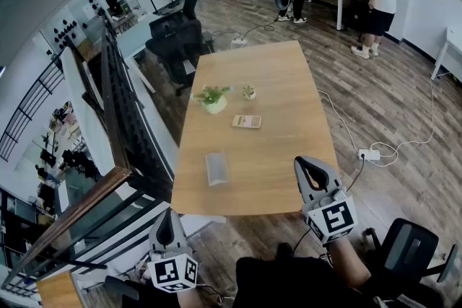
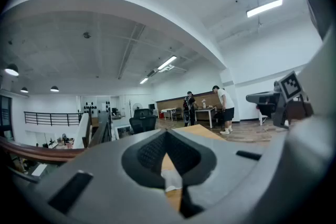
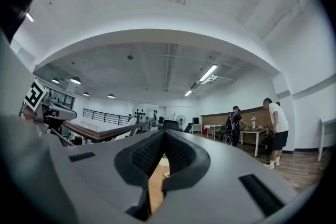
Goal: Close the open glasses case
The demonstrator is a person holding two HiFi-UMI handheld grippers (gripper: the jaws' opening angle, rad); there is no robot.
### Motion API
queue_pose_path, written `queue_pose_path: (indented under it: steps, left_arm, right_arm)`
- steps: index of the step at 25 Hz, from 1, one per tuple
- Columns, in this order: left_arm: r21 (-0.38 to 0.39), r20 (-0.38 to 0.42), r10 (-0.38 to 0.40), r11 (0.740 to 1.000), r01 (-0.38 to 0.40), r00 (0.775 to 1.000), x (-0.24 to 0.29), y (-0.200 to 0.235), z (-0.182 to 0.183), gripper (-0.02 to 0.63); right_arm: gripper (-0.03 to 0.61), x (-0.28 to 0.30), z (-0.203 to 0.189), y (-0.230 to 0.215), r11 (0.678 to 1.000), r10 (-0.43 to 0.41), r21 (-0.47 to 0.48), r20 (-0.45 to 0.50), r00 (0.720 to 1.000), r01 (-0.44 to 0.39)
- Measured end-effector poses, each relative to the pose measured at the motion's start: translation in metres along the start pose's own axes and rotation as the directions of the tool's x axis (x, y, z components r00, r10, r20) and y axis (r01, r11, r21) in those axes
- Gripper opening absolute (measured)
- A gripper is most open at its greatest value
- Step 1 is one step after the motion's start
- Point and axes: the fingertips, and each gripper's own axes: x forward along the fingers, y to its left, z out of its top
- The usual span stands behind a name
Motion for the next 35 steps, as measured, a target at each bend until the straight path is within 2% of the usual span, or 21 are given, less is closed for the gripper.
queue_pose_path:
  steps: [7,13,16,28,31,35]
  left_arm:
    - [0.002,0.001,0.018,1.000,-0.018,1.000,0.005,0.002,0.008,-0.003]
    - [0.005,-0.010,0.036,0.999,-0.036,0.999,0.005,0.004,0.007,-0.003]
    - [0.004,-0.011,0.055,0.998,-0.055,0.998,0.007,0.008,0.010,-0.003]
    - [0.031,-0.028,0.070,0.997,-0.069,0.997,0.014,-0.003,0.016,-0.003]
    - [0.052,-0.046,0.091,0.995,-0.089,0.995,0.008,0.005,0.020,-0.003]
    - [0.053,-0.054,0.124,0.991,-0.121,0.991,0.005,0.019,0.024,-0.003]
  right_arm:
    - [0.012,0.006,0.001,-0.003,1.000,0.013,-0.005,0.005,1.000,-0.013]
    - [0.014,0.012,-0.002,-0.008,0.998,0.007,0.068,0.022,1.000,-0.009]
    - [0.014,0.017,-0.006,-0.009,0.999,0.007,0.037,0.001,1.000,-0.007]
    - [0.014,0.024,-0.016,-0.018,0.997,0.033,0.065,-0.007,0.999,-0.032]
    - [0.014,0.025,-0.021,-0.016,0.994,0.049,0.097,-0.013,0.999,-0.048]
    - [0.014,0.033,-0.025,-0.006,0.993,0.080,0.085,-0.024,0.996,-0.078]
